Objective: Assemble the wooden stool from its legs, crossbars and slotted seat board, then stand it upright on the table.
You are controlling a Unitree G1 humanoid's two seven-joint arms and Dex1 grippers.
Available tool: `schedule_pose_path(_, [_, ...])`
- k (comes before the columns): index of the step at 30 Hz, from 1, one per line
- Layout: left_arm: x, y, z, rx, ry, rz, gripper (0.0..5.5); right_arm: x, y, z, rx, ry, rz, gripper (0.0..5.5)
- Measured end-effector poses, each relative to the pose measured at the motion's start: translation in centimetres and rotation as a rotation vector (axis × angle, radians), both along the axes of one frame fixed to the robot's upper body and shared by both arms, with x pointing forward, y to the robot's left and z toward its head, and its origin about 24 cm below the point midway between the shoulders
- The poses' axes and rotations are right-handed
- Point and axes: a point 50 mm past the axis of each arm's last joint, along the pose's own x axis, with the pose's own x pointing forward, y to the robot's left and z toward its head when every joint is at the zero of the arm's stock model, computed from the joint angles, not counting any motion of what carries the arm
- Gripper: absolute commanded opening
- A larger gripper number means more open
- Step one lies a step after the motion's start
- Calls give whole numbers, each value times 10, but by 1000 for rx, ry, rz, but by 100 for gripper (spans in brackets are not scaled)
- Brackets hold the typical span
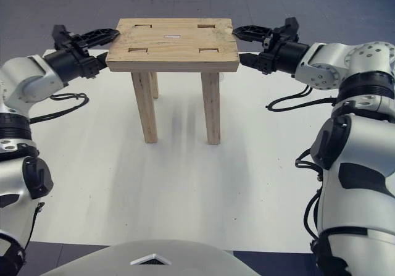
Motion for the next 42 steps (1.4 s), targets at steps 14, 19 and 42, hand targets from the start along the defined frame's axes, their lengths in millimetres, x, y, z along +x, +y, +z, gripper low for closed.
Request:
schedule_pose_path(14, [-6,59,52,691,-537,577,287,-2,-18,67,-517,-721,-287,327])
schedule_pose_path(19, [11,-40,138,805,-930,547,287,-18,77,135,-662,-1199,-279,327])
schedule_pose_path(42, [11,-90,23,848,-663,256,287,-8,103,18,-701,-939,-73,327])
